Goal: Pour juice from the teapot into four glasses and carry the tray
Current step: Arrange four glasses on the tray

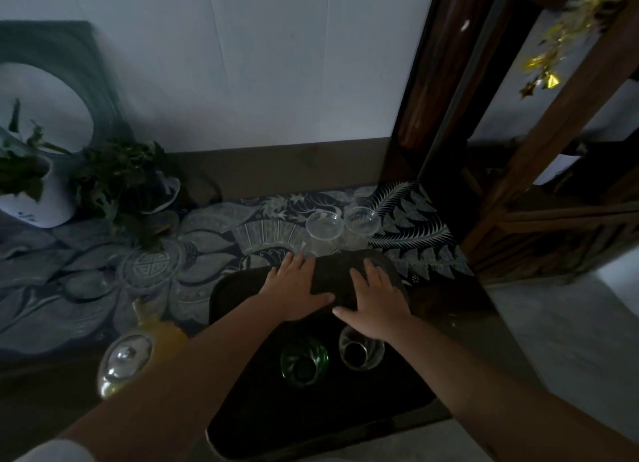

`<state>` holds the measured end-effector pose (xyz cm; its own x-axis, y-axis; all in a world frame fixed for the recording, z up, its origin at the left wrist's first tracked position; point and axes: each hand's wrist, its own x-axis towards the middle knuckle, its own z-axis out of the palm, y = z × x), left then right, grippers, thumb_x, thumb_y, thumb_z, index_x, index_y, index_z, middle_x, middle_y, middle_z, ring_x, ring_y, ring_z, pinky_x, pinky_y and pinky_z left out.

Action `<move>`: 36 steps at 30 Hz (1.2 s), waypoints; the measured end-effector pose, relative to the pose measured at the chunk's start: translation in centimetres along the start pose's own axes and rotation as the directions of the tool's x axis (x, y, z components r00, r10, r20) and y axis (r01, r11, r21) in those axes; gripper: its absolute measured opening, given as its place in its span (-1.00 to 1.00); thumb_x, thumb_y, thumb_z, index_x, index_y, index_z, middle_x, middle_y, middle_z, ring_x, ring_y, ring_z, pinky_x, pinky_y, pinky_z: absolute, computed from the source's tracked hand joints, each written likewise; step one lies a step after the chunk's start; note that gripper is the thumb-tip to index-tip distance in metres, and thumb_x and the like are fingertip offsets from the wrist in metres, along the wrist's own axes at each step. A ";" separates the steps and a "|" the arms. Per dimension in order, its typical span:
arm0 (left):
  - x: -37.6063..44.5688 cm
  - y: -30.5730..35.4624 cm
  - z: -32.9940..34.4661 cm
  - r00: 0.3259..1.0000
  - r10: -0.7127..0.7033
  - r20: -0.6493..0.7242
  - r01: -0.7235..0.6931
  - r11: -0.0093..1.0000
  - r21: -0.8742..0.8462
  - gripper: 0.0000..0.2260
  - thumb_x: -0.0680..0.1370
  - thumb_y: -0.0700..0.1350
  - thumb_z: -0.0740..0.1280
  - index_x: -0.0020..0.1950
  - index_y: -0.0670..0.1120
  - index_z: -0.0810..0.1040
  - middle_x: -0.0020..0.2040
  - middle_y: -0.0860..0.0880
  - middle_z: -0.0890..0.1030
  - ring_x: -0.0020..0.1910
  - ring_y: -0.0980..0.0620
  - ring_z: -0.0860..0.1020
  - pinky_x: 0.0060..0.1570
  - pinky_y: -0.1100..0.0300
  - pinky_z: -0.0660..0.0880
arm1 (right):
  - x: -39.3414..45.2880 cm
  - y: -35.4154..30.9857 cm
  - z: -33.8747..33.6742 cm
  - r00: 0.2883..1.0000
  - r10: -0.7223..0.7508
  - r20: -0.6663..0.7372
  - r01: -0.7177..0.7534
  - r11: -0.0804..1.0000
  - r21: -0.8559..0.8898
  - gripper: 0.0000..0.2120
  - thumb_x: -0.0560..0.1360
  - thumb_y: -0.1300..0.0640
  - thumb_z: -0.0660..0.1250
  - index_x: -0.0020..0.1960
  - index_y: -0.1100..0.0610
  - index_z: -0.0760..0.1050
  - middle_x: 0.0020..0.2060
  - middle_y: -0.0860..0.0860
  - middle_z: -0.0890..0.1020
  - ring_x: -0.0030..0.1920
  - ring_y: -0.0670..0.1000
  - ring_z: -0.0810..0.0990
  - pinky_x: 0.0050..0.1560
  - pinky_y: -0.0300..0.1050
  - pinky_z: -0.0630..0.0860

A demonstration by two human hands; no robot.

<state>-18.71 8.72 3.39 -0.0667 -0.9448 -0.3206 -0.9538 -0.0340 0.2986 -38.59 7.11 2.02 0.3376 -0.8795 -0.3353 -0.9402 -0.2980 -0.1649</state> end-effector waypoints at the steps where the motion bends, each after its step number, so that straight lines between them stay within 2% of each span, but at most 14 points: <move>1: 1.2 -0.2 -0.8 1.000 0.017 -0.012 -0.017 1.000 0.003 -0.09 0.47 0.42 0.19 0.62 -0.04 -0.07 0.65 -0.08 -0.06 0.62 -0.12 -0.12 0.52 -0.21 0.01 | 1.0 0.0 -0.8 0.999 0.015 -0.037 -0.016 1.000 -0.011 -0.04 0.33 -0.50 0.05 0.55 -0.03 -0.15 0.57 0.05 -0.25 0.55 0.15 -0.20 0.42 0.29 0.08; 4: 4.8 -0.4 -2.7 0.998 0.062 -0.030 -0.061 0.998 0.024 -0.13 0.51 0.38 0.18 0.62 -0.04 -0.09 0.65 -0.08 -0.08 0.62 -0.13 -0.11 0.51 -0.22 0.02 | 3.8 0.2 -3.1 0.990 0.073 -0.124 -0.075 0.997 -0.018 -0.08 0.38 -0.45 0.09 0.54 0.00 -0.13 0.57 0.07 -0.24 0.55 0.17 -0.19 0.41 0.31 0.10; 7: 7.8 -0.5 -4.1 0.992 0.114 -0.052 -0.114 0.993 0.014 -0.16 0.52 0.35 0.20 0.62 0.00 -0.10 0.65 -0.08 -0.07 0.62 -0.15 -0.10 0.50 -0.25 0.03 | 6.4 0.6 -4.8 0.979 0.135 -0.153 -0.136 0.991 0.003 -0.13 0.44 -0.36 0.15 0.54 0.02 -0.12 0.57 0.09 -0.23 0.55 0.17 -0.19 0.39 0.33 0.11; 11: 11.0 -0.3 -5.3 0.991 0.128 -0.038 -0.126 0.991 0.044 -0.12 0.46 0.29 0.37 0.61 -0.01 0.02 0.64 -0.11 0.01 0.61 -0.18 -0.05 0.48 -0.27 0.10 | 9.7 1.1 -6.5 0.970 0.176 -0.166 -0.171 0.984 0.042 -0.20 0.47 -0.22 0.26 0.54 0.04 -0.03 0.58 0.09 -0.18 0.55 0.18 -0.15 0.37 0.33 0.17; 16: 14.2 -0.1 -5.5 0.996 0.067 0.063 -0.069 0.997 0.033 -0.06 0.42 0.20 0.47 0.62 0.02 -0.02 0.64 -0.14 -0.07 0.60 -0.26 -0.11 0.50 -0.32 0.12 | 13.6 1.7 -8.4 0.991 0.122 -0.046 -0.120 0.991 0.052 -0.18 0.42 -0.12 0.39 0.53 -0.04 0.02 0.58 0.08 -0.16 0.54 0.21 -0.17 0.37 0.34 0.18; 20: 15.8 0.3 -5.1 0.991 0.024 0.133 -0.024 1.000 -0.005 -0.04 0.41 0.11 0.53 0.62 0.09 -0.02 0.64 -0.15 -0.11 0.58 -0.34 -0.16 0.47 -0.38 0.12 | 16.0 1.7 -9.0 0.997 0.033 0.069 -0.033 0.999 -0.007 -0.05 0.35 -0.14 0.48 0.55 -0.06 0.00 0.58 0.12 -0.14 0.53 0.27 -0.19 0.44 0.29 0.06; 23: 16.7 0.5 -4.8 0.988 0.021 0.154 -0.022 1.000 0.007 -0.02 0.38 0.07 0.57 0.61 0.13 0.01 0.64 -0.14 -0.04 0.59 -0.29 -0.13 0.48 -0.36 0.11 | 17.5 1.8 -9.1 0.992 -0.005 0.127 0.014 0.997 -0.069 -0.01 0.33 -0.14 0.48 0.56 -0.02 -0.03 0.57 0.17 -0.08 0.52 0.30 -0.16 0.46 0.24 -0.06; 25: 17.1 0.5 -4.8 0.989 0.017 0.148 -0.018 1.000 0.008 -0.03 0.37 0.05 0.58 0.61 0.12 0.03 0.64 -0.14 0.01 0.60 -0.27 -0.05 0.49 -0.32 0.14 | 18.1 2.0 -9.1 0.990 0.020 0.137 -0.015 0.999 -0.042 -0.02 0.31 -0.12 0.51 0.55 -0.04 0.03 0.56 0.18 0.02 0.51 0.34 -0.03 0.45 0.29 0.12; 28: 17.5 0.8 -4.7 0.991 0.008 0.131 -0.011 1.000 0.021 -0.03 0.35 0.04 0.59 0.60 0.11 0.06 0.61 -0.16 0.10 0.56 -0.28 0.13 0.45 -0.26 0.25 | 18.7 2.1 -9.0 0.997 -0.013 0.073 0.014 1.000 -0.008 -0.16 0.28 -0.10 0.53 0.44 -0.02 0.23 0.40 0.18 0.32 0.38 0.29 0.29 0.29 0.26 0.39; 33: 17.5 1.4 -4.9 0.988 -0.030 0.152 0.018 0.997 0.079 0.03 0.31 0.00 0.63 0.59 0.14 0.04 0.57 -0.17 0.20 0.51 -0.28 0.27 0.39 -0.26 0.35 | 18.9 2.4 -9.5 0.994 -0.022 0.107 0.020 1.000 0.017 -0.11 0.21 0.05 0.62 0.42 0.06 0.26 0.37 0.16 0.39 0.33 0.25 0.41 0.25 0.21 0.44; 36: 17.3 1.8 -5.3 0.986 -0.051 0.158 0.037 0.995 0.089 -0.01 0.29 -0.01 0.64 0.56 0.15 0.11 0.52 -0.16 0.26 0.46 -0.28 0.34 0.33 -0.27 0.42 | 18.9 2.5 -9.5 0.994 -0.027 0.110 0.026 1.000 0.006 -0.08 0.19 0.05 0.63 0.44 0.10 0.26 0.38 0.14 0.40 0.34 0.24 0.41 0.27 0.20 0.43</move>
<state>-20.03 -9.45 3.11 -0.0631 -0.8786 -0.4734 -0.9780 -0.0401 0.2048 -35.02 -13.77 4.10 0.3655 -0.8249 -0.4312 -0.9308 -0.3190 -0.1788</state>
